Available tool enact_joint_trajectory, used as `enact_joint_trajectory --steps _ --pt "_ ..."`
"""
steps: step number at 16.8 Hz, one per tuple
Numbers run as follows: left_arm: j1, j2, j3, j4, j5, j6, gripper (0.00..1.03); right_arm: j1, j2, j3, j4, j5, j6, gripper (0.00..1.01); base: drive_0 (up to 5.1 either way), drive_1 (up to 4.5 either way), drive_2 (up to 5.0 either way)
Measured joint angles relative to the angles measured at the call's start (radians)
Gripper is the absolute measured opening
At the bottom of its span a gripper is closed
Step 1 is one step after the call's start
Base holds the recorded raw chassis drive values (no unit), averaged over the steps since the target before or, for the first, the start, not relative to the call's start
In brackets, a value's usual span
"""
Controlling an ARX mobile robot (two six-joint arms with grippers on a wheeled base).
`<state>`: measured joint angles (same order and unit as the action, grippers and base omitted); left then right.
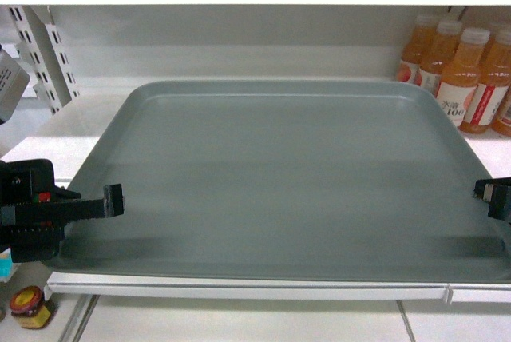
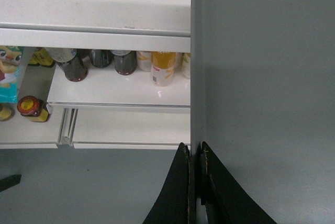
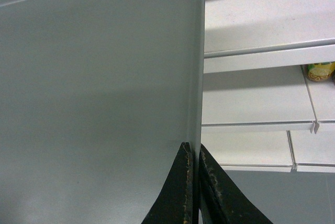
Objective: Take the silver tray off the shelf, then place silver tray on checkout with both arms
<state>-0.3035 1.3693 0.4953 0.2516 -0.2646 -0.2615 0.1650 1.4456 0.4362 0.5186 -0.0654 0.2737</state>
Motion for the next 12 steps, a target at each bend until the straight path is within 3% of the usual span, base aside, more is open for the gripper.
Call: enact_joint_trajectory --steps 12 --pt "0.000 -0.002 0.000 0.004 -0.001 0.000 0.03 0.000 0.001 0.000 -0.001 -0.001 0.005 0.03 0.0 -4.18 4.2"
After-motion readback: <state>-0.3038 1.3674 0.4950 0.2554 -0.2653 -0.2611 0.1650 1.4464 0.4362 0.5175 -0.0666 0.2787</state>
